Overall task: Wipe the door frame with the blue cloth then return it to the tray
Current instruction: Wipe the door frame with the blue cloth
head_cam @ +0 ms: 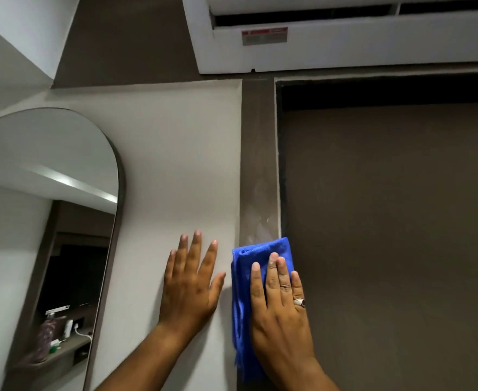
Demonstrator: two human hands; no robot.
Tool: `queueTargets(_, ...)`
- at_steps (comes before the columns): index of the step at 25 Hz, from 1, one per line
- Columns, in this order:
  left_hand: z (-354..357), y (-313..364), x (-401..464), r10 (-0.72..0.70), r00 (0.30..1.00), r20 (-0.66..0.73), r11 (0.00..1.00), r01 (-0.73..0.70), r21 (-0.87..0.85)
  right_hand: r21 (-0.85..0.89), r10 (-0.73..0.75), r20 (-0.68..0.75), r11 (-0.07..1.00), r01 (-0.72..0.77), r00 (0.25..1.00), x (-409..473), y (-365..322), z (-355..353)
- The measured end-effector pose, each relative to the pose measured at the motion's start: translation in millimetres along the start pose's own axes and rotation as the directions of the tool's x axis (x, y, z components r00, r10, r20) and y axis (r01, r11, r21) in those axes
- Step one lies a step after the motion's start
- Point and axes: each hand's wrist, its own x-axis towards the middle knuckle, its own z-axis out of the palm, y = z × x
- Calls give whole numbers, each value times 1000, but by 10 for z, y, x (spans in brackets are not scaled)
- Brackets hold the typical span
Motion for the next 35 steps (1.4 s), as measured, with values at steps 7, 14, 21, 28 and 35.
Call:
queueTargets(7, 559, -743, 585, 129, 992, -4, 991, -128, 22, 78, -18, -34, 997, 20, 999, 711, -195, 425)
queueTargets(14, 320, -814, 785, 120, 992, -44, 991, -117, 67, 53, -19, -55, 998, 22, 998, 1501, -125, 213)
queueTargets(21, 308, -804, 763, 136, 988, -73, 991, -134, 24, 61, -43, -63, 997, 47, 997, 897, -194, 366)
queueTargets(28, 327, -823, 753, 139, 983, -118, 990, -140, 1, 42, 49, -3, 998, -49, 999, 2257, -49, 14)
queueTargets(35, 299, -809, 762, 92, 991, -94, 995, -95, -28, 66, -4, -41, 998, 7, 999, 1631, -164, 187)
